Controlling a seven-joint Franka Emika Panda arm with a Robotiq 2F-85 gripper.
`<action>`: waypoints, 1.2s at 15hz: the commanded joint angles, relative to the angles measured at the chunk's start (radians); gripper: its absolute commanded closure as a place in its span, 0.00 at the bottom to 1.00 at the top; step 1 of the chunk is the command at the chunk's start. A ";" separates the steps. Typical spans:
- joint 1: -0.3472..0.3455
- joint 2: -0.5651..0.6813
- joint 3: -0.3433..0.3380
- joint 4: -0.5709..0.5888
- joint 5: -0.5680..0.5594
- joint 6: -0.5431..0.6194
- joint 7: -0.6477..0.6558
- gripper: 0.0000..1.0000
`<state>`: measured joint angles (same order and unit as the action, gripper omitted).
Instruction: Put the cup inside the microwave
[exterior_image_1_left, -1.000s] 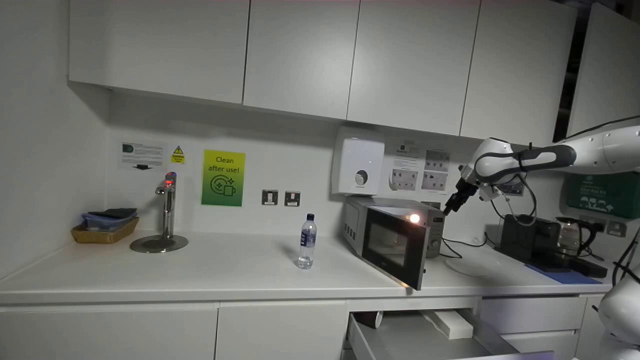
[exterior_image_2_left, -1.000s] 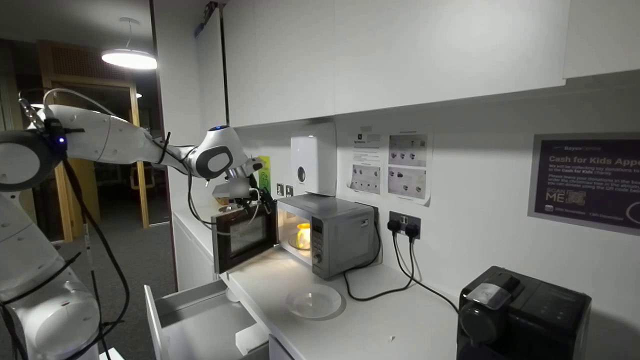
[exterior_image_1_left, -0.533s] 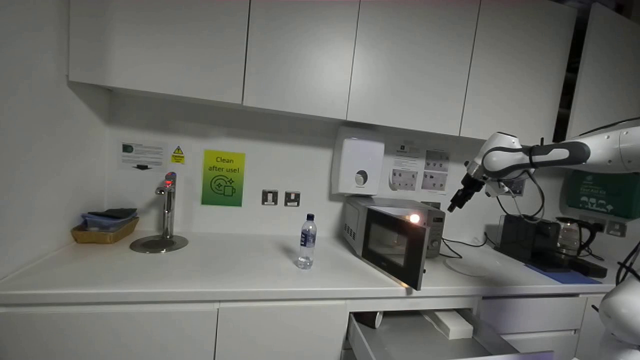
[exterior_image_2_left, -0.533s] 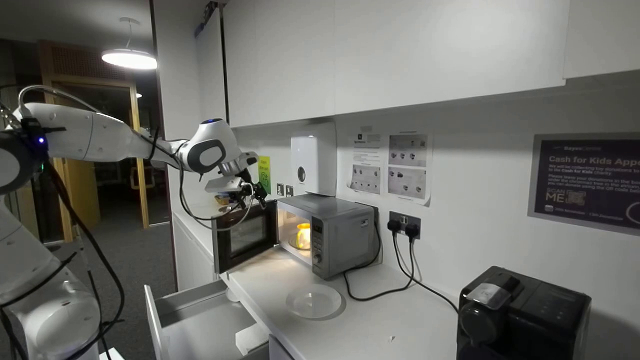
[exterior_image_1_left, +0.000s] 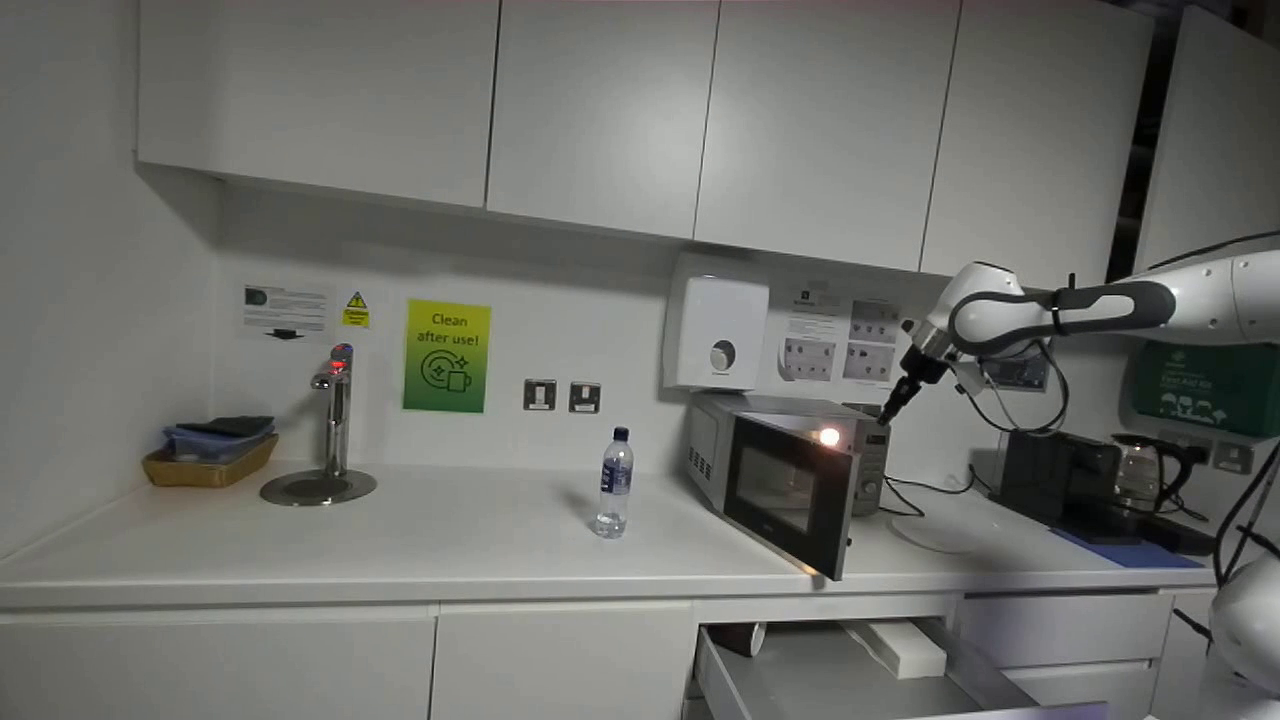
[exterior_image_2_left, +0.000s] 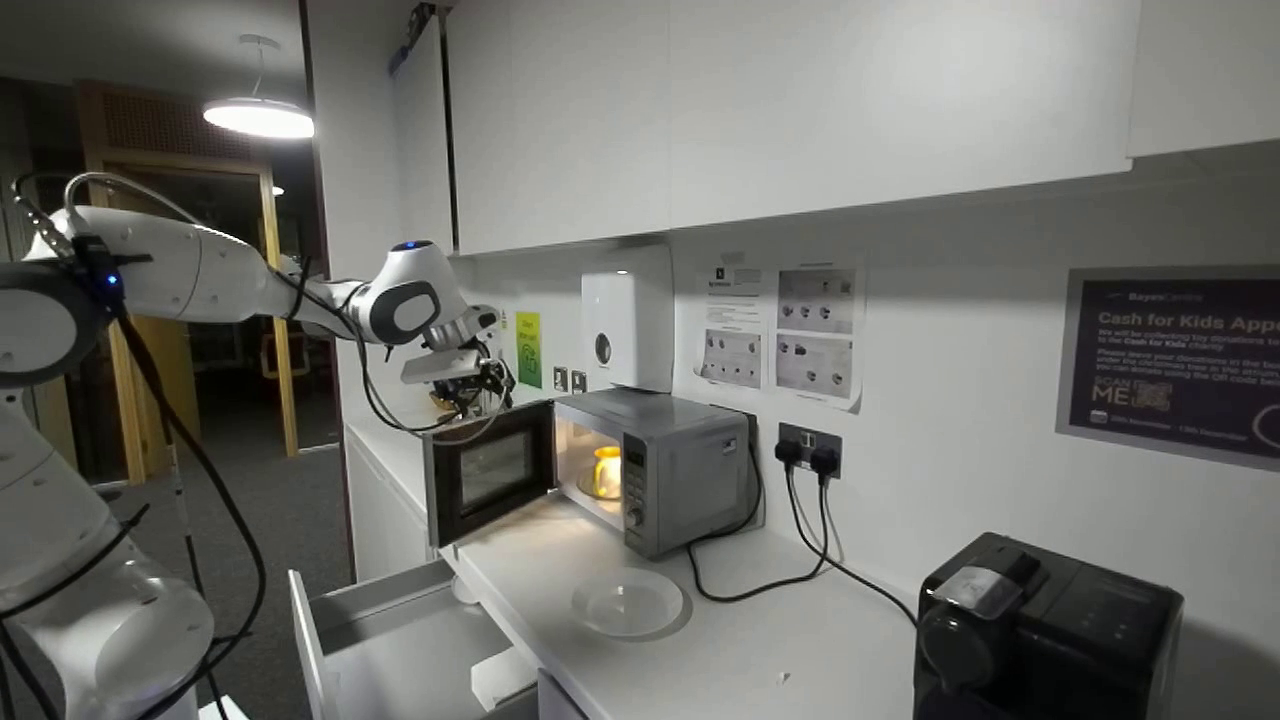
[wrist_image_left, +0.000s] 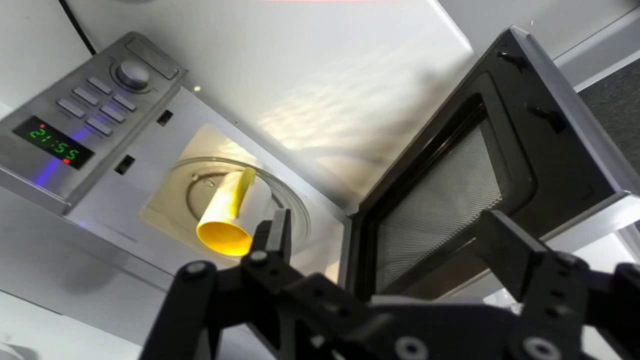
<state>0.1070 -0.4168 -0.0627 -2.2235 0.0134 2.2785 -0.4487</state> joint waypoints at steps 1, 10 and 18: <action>0.055 0.059 -0.007 0.075 0.020 0.003 -0.115 0.00; 0.138 0.232 -0.006 0.219 0.248 0.051 -0.566 0.00; 0.111 0.345 0.064 0.366 0.475 -0.068 -0.843 0.00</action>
<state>0.2421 -0.1104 -0.0197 -1.9382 0.4205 2.2833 -1.2114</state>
